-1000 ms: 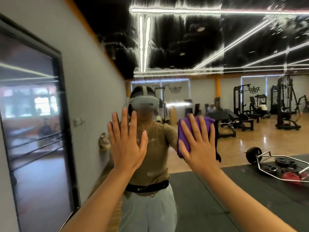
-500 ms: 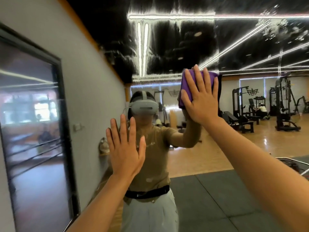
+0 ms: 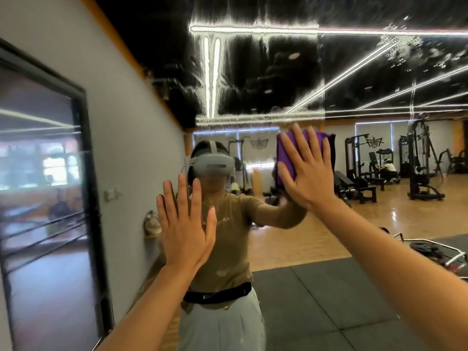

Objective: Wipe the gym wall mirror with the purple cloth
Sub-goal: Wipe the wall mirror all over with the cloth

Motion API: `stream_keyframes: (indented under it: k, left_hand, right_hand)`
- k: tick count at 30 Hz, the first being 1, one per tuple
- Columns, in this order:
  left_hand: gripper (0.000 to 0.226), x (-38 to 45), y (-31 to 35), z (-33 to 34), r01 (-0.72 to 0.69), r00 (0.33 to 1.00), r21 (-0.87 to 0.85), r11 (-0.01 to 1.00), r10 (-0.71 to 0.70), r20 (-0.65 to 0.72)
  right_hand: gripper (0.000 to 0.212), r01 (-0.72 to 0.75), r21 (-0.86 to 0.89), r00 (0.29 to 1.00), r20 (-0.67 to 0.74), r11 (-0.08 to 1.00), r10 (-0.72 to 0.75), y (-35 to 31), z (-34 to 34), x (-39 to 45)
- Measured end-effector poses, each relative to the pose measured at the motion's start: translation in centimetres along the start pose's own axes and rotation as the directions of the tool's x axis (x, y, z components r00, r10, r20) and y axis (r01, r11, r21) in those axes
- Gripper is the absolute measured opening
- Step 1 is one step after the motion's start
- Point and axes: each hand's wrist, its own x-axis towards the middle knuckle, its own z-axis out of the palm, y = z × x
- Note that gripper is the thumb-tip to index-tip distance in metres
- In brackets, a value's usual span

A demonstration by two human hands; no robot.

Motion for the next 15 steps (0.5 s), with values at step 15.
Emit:
stream_keyframes:
  k: [15]
  left_hand:
    - [0.070,0.0,0.0,0.0,0.002,1.000,-0.036,0.999,-0.002,0.016]
  right_hand:
    - [0.063,0.047,-0.043,0.998,0.051,0.998,-0.044,-0.8,3.0,-15.9]
